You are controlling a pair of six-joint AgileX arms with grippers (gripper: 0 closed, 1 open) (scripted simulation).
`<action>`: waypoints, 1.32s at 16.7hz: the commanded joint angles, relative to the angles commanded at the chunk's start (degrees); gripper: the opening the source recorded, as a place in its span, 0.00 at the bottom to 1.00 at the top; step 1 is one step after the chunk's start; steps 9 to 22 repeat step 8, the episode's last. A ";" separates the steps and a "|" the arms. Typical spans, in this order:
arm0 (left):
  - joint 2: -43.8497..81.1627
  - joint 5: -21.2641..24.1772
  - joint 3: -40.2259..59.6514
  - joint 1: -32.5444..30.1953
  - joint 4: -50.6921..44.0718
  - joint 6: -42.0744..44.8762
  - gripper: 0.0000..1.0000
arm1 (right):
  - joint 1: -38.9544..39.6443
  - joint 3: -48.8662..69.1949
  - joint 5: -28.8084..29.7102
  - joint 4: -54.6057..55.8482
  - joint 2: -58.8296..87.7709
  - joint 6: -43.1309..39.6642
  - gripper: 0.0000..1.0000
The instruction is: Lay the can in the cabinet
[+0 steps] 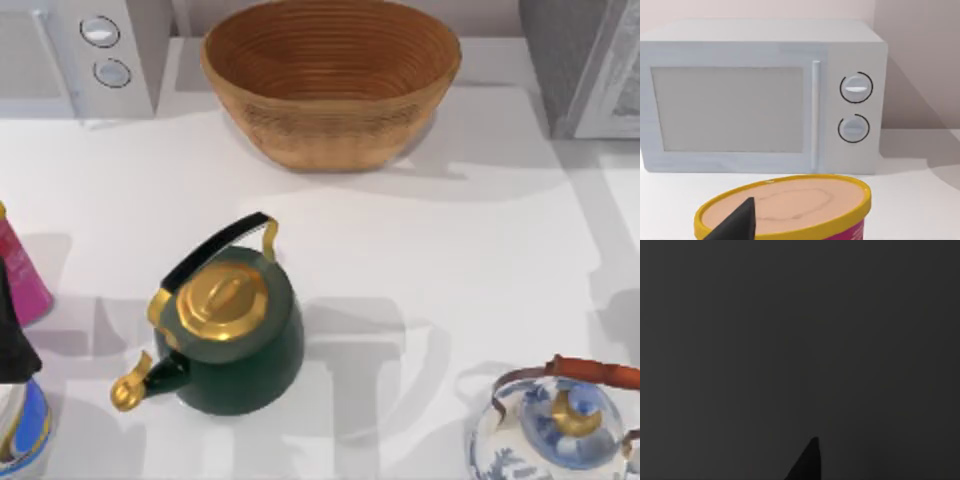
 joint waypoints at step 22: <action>0.00 0.00 0.00 0.00 0.00 0.00 1.00 | 0.00 0.00 0.00 0.00 0.00 0.00 1.00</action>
